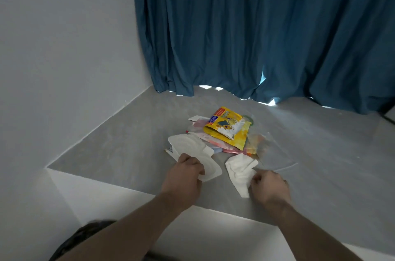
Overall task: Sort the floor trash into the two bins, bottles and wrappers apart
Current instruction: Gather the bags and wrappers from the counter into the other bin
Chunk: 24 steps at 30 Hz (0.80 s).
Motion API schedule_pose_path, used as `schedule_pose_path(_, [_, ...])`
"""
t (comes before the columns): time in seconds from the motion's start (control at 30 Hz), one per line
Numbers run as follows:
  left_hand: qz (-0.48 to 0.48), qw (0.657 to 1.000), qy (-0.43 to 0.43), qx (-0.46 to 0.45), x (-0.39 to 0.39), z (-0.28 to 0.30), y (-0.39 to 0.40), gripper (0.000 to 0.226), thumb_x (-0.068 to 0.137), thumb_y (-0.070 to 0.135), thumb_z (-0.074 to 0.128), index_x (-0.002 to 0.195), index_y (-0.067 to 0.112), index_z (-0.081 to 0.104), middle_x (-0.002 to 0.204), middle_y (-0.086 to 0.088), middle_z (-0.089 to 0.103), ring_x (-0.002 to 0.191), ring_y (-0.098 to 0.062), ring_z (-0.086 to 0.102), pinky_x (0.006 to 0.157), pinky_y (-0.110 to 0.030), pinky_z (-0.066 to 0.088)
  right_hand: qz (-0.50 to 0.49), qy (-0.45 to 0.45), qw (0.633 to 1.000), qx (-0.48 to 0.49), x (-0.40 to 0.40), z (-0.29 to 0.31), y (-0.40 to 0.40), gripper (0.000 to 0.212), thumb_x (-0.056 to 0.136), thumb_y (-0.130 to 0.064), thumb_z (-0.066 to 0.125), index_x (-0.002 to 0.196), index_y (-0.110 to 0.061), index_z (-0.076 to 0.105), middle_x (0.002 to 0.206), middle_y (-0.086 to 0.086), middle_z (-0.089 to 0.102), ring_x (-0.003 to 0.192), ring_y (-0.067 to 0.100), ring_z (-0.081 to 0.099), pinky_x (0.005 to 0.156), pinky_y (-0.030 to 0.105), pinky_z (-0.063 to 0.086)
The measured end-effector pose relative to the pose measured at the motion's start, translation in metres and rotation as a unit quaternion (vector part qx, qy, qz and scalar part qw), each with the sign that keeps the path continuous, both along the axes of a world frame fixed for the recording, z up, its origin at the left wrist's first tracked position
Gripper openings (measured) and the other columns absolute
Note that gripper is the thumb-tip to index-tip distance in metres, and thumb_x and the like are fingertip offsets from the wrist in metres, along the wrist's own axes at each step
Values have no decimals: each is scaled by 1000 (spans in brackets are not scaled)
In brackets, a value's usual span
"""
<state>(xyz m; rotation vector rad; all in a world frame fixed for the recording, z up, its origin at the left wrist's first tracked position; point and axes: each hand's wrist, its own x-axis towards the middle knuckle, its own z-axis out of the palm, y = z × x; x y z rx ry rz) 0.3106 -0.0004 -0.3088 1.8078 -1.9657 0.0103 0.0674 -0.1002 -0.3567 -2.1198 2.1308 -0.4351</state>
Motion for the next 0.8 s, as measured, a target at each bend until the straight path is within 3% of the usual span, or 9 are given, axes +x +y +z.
schedule_pose_path(0.1, [-4,998,26,-65,16,6,18,27,67,9,74,89,25,71,99,13,66,108,-9,48,70,-35,59,-23,-34,998,-37,-3,8,-8,23,89,-27,50,94,-17,71,104,8,65,103,34,62,85,37,49])
schedule_pose_path(0.23, [2,996,32,-82,38,12,28,28,68,10,75,90,27,72,101,18,64,109,-7,50,76,-35,58,-61,-82,995,-6,-11,5,-35,28,93,-26,53,111,-10,67,126,14,56,119,39,52,99,41,48])
schedule_pose_path(0.27, [7,996,31,-83,41,14,28,28,69,10,76,90,27,72,101,19,64,110,-7,50,77,-34,58,-64,-102,993,11,-12,1,-42,36,92,-33,55,119,-9,62,133,15,52,124,38,49,103,43,45])
schedule_pose_path(0.33, [11,996,28,-79,44,15,26,28,69,11,77,91,28,72,102,20,64,110,-7,50,80,-32,57,-62,-119,989,57,-11,-10,-53,74,84,-60,60,139,-12,45,146,12,42,137,33,39,111,45,37])
schedule_pose_path(0.4, [-1,997,20,-74,45,15,24,29,68,11,78,90,29,73,102,21,64,109,-8,52,80,-31,57,-58,-57,993,88,-11,-23,-59,104,71,-83,56,149,-19,31,153,6,34,144,26,31,111,44,30])
schedule_pose_path(0.5, [-8,997,13,-76,50,14,19,31,67,10,79,91,29,73,102,22,64,107,-7,53,80,-28,56,-56,1,997,48,-12,-31,-62,85,74,-82,53,138,-26,49,141,4,49,134,25,44,108,43,34])
schedule_pose_path(0.67, [11,996,37,-76,57,19,24,31,68,13,80,90,32,72,102,26,63,108,-5,51,82,-28,55,-42,-11,999,24,-14,-15,-57,34,84,-39,63,107,-16,70,114,10,67,110,33,63,89,38,51])
schedule_pose_path(0.8, [12,995,42,-91,67,32,59,32,67,10,82,90,29,73,103,23,64,106,-8,53,86,-27,53,12,27,999,43,-14,-5,-26,36,87,-35,51,100,-9,71,105,13,74,104,32,69,87,35,52])
